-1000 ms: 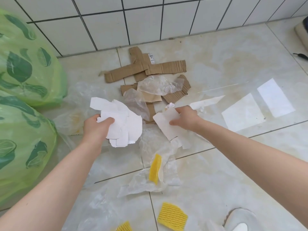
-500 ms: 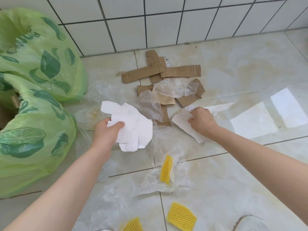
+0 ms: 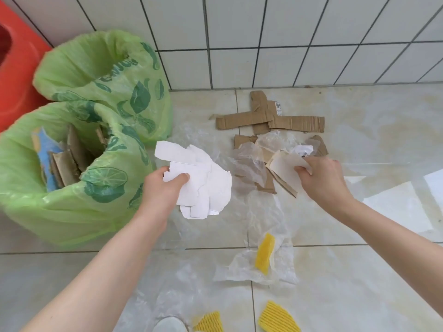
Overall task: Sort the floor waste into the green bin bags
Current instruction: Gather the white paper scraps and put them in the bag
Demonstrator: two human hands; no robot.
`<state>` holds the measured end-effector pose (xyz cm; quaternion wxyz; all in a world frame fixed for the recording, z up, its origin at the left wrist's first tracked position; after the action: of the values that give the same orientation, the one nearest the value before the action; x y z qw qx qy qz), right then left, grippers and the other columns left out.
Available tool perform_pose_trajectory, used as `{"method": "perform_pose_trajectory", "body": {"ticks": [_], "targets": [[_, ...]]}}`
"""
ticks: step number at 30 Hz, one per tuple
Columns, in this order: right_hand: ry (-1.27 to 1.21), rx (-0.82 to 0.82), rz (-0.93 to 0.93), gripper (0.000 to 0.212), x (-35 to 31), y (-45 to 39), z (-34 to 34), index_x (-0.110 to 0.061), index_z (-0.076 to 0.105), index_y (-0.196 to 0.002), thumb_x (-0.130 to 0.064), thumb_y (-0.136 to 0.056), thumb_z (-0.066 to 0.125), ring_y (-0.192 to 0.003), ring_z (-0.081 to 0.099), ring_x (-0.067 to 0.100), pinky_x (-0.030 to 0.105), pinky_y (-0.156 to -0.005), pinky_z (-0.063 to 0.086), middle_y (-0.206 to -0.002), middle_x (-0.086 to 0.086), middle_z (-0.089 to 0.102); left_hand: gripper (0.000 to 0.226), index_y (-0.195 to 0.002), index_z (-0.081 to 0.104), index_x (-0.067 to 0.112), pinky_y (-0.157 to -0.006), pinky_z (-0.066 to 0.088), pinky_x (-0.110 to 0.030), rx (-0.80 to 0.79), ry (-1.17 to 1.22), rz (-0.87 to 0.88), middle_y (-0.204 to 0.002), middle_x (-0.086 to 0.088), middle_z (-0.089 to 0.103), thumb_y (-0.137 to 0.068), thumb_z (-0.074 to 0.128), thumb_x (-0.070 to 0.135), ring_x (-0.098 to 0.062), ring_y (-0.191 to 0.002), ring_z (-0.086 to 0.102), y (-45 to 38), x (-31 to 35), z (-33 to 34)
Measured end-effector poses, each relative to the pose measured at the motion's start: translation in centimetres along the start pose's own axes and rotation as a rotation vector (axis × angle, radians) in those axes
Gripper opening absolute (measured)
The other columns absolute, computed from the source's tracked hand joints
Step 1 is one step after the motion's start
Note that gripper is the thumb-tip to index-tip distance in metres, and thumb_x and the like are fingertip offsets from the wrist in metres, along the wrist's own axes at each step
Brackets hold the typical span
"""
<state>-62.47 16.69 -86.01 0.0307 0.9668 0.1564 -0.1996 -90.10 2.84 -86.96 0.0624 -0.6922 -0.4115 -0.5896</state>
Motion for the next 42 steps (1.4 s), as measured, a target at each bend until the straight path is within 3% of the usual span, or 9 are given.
{"method": "perform_pose_trajectory", "body": {"ticks": [3, 8, 15, 19, 25, 29, 34, 39, 42], "targets": [[-0.124, 0.012, -0.085, 0.03, -5.2, -0.2, -1.2, 0.006, 0.054, -0.06, -0.005, -0.088, 0.056, -0.045, 0.035, 0.017, 0.023, -0.046, 0.022, -0.048, 0.009, 0.042, 0.007, -0.087, 0.066, 0.018, -0.07, 0.047, -0.027, 0.044, 0.05, 0.032, -0.087, 0.004, 0.07, -0.085, 0.063, 0.012, -0.014, -0.079, 0.063, 0.6, 1.6, -2.6], [-0.356, -0.039, -0.17, 0.03, -13.9, -1.0, -2.4, 0.01, 0.06, -0.071, -0.015, -0.088, 0.059, -0.057, 0.047, 0.026, 0.03, -0.053, 0.032, -0.067, 0.024, 0.06, 0.008, -0.087, 0.067, 0.018, -0.077, 0.051, -0.033, 0.182, 0.183, 0.084, -0.09, 0.003, 0.071, -0.083, 0.065, 0.011, -0.018, -0.084, 0.065, 0.9, 3.8, -8.8], [-0.933, -0.339, 0.007, 0.008, -25.1, -2.5, -1.4, -0.006, 0.067, -0.08, -0.012, -0.084, 0.063, -0.08, 0.067, 0.022, 0.038, -0.069, 0.054, -0.086, 0.01, 0.07, 0.009, -0.08, 0.066, 0.015, -0.076, 0.056, -0.036, 0.435, 0.458, 0.159, -0.085, 0.002, 0.072, -0.079, 0.067, 0.006, -0.019, -0.083, 0.07, -0.2, 6.6, -20.0], [-1.167, -0.595, 0.199, 0.017, -31.1, -2.8, 1.8, -0.006, 0.063, -0.099, -0.002, -0.083, 0.067, -0.09, 0.065, 0.027, 0.046, -0.082, 0.055, -0.1, 0.011, 0.068, 0.007, -0.074, 0.067, 0.018, -0.077, 0.059, -0.042, 0.642, 0.274, 0.287, -0.087, -0.001, 0.073, -0.067, 0.068, 0.019, -0.02, -0.08, 0.071, -1.7, 7.8, -24.6], [-1.165, -0.716, 0.268, 0.033, -37.0, -2.0, 6.1, -0.003, 0.054, -0.117, 0.002, -0.085, 0.062, -0.104, 0.06, 0.031, 0.051, -0.093, 0.05, -0.115, 0.011, 0.062, 0.021, -0.082, 0.062, 0.005, -0.071, 0.046, -0.042, 0.851, -0.305, 0.382, -0.081, -0.017, 0.066, -0.072, 0.057, 0.023, -0.038, -0.075, 0.058, -2.9, 8.2, -25.2], [-1.119, -0.763, 0.254, 0.04, -36.8, -1.9, 7.2, -0.007, 0.045, -0.124, 0.003, -0.087, 0.056, -0.108, 0.049, 0.025, 0.045, -0.099, 0.042, -0.117, 0.008, 0.052, 0.019, -0.092, 0.062, 0.005, -0.071, 0.041, -0.042, 0.709, -0.666, 0.464, -0.092, -0.022, 0.067, -0.083, 0.057, 0.021, -0.042, -0.085, 0.057, -3.2, 8.0, -21.9], [-0.966, -0.74, 0.152, 0.029, -35.7, -2.3, 6.7, 0.004, 0.047, -0.112, 0.006, -0.083, 0.051, -0.09, 0.05, 0.028, 0.034, -0.076, 0.047, -0.094, 0.011, 0.048, 0.029, -0.068, 0.044, 0.009, -0.059, 0.026, -0.034, 0.518, -0.706, 0.5, -0.07, -0.009, 0.049, -0.089, 0.054, 0.026, -0.029, -0.069, 0.043, -3.2, 6.4, -18.5], [-0.765, -0.629, 0.11, 0.038, -35.2, -3.0, 6.6, 0.0, 0.047, -0.116, -0.001, -0.078, 0.049, -0.107, 0.059, 0.033, 0.045, -0.092, 0.051, -0.114, 0.019, 0.058, 0.019, -0.07, 0.043, 0.006, -0.061, 0.026, -0.036, 0.674, -0.752, 0.597, -0.073, -0.011, 0.048, -0.084, 0.053, 0.014, -0.03, -0.068, 0.039, -1.4, 7.5, -19.5], [-0.652, -0.555, 0.063, 0.032, -35.5, -3.5, 5.9, -0.002, 0.049, -0.115, -0.004, -0.083, 0.049, -0.096, 0.057, 0.029, 0.033, -0.076, 0.051, -0.108, 0.013, 0.057, 0.019, -0.072, 0.038, 0.009, -0.059, 0.028, -0.038, 0.735, -0.827, 0.661, -0.081, -0.016, 0.054, -0.085, 0.051, 0.013, -0.039, -0.068, 0.047, -1.1, 8.5, -20.7]]}}
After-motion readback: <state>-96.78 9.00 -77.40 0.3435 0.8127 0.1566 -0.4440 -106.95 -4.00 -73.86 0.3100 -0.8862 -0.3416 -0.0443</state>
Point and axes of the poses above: each hand's wrist, its own y-axis away from the middle knuckle, its own z-axis out of the palm, x = y × z, the point moved 5 cm from there along -y, towards the middle knuckle
